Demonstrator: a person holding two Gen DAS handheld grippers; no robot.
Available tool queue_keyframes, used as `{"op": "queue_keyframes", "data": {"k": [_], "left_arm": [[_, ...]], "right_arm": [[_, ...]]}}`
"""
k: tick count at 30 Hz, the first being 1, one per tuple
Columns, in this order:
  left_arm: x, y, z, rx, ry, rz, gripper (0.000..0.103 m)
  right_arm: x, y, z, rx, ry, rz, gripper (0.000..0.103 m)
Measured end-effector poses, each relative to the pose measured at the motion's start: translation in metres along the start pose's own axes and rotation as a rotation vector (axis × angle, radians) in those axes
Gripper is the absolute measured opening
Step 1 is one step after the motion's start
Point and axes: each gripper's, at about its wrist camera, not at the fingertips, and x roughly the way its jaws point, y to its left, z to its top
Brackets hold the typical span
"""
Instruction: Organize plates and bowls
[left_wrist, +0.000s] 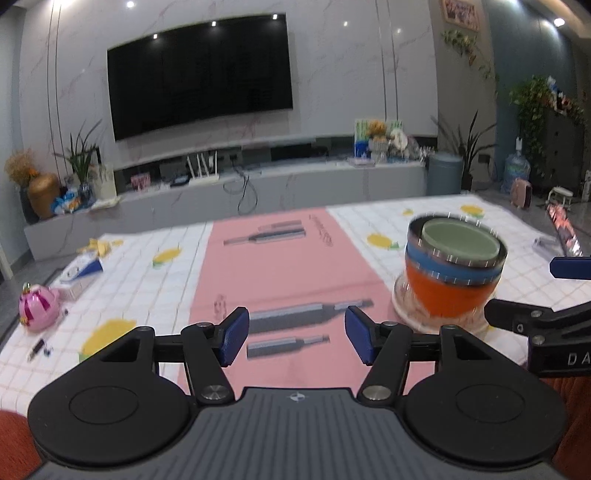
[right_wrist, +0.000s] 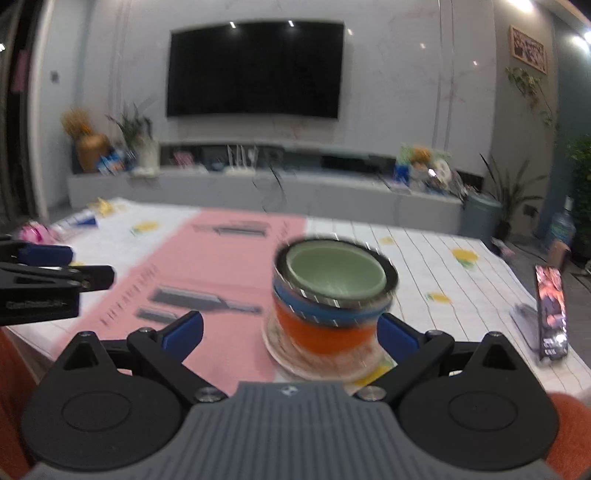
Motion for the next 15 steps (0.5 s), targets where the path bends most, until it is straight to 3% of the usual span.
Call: {"op": "queue_keyframes", "data": {"k": [7, 15], "left_arm": [[0.02, -0.004, -0.012, 0.004, 0.108, 0.0, 0.071], [0.03, -0.004, -0.012, -0.015, 0.136, 0.004, 0.072]], "right_arm": [[0.024, -0.009, -0.007, 0.083, 0.096, 0.015, 0.098], [0.044, -0.012, -0.01, 0.109, 0.162, 0.021, 0.098]]}}
